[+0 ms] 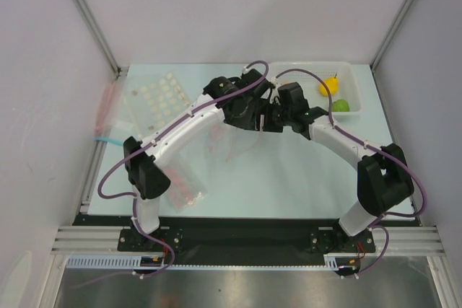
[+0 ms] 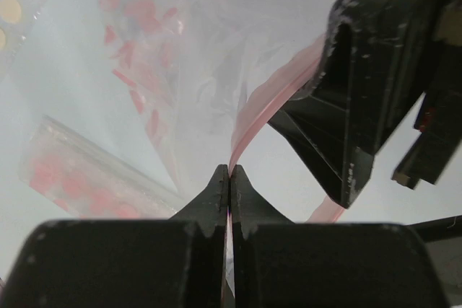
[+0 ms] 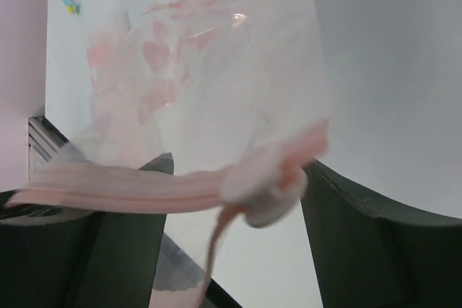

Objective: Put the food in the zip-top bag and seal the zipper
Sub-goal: Open the zipper of the food storage bag.

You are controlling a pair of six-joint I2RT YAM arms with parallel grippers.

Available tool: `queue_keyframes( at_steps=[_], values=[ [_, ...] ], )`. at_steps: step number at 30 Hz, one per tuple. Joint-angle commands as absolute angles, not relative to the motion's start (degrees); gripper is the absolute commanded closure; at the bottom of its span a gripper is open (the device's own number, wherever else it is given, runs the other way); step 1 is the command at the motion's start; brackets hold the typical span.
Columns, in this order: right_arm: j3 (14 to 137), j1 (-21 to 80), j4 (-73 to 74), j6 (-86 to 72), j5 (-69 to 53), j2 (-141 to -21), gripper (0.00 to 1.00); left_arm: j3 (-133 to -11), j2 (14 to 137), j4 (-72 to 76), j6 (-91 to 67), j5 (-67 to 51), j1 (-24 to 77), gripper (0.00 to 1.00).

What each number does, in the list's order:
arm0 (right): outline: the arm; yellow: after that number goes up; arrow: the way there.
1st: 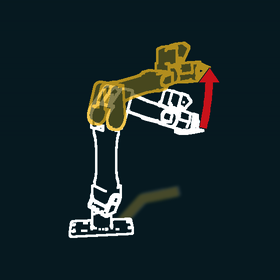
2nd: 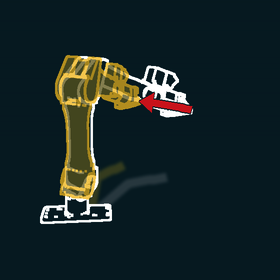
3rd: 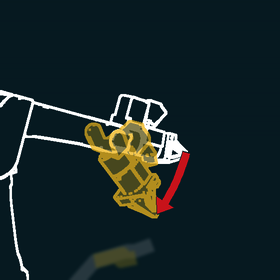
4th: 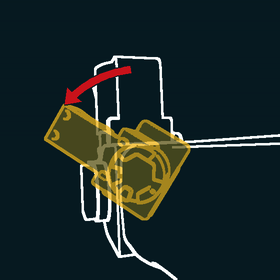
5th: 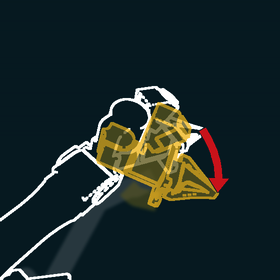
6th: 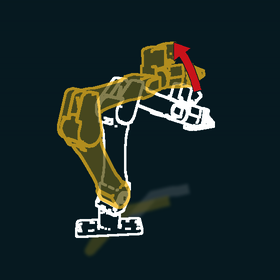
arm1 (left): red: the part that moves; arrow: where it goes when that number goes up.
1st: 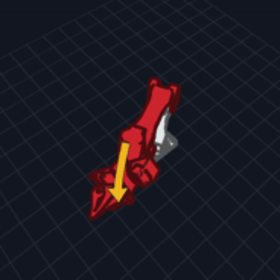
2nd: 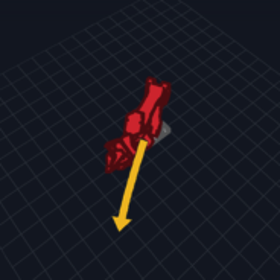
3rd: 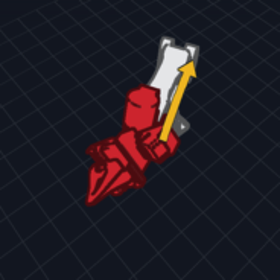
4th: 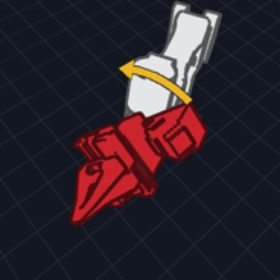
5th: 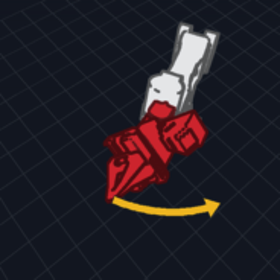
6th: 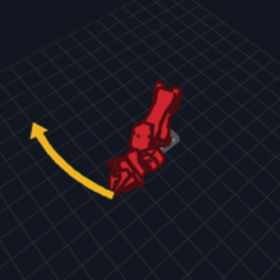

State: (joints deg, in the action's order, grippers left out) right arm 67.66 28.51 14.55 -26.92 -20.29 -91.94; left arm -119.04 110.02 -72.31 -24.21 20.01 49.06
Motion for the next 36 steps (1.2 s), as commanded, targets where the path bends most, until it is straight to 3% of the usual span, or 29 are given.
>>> queue_keyframes(
  at_steps=[1, 15, 22, 30, 36],
  values=[
    [69.00, 28.56, 12.83, -26.02, -21.27, -90.62, 0.26, -116.63, 108.63, -68.56, -25.66, 16.88, 48.17, 1.00],
    [66.10, 24.70, 16.35, -25.75, -20.48, -83.68, 0.29, -118.65, 111.71, -65.13, -25.23, 13.01, 45.97, 1.00],
    [69.52, 18.20, 19.33, -22.77, -20.48, -81.91, 0.32, -116.81, 111.27, -63.55, -25.14, 12.13, 45.53, 1.00],
    [76.98, 8.98, 22.05, -18.72, -20.83, -87.35, 0.35, -116.02, 109.43, -62.14, -24.08, 12.04, 45.53, 1.00],
    [89.28, 6.95, 29.43, -12.06, -15.57, -98.16, 0.36, -116.63, 109.25, -62.40, -23.03, 12.22, 45.09, 1.00]
  ],
)
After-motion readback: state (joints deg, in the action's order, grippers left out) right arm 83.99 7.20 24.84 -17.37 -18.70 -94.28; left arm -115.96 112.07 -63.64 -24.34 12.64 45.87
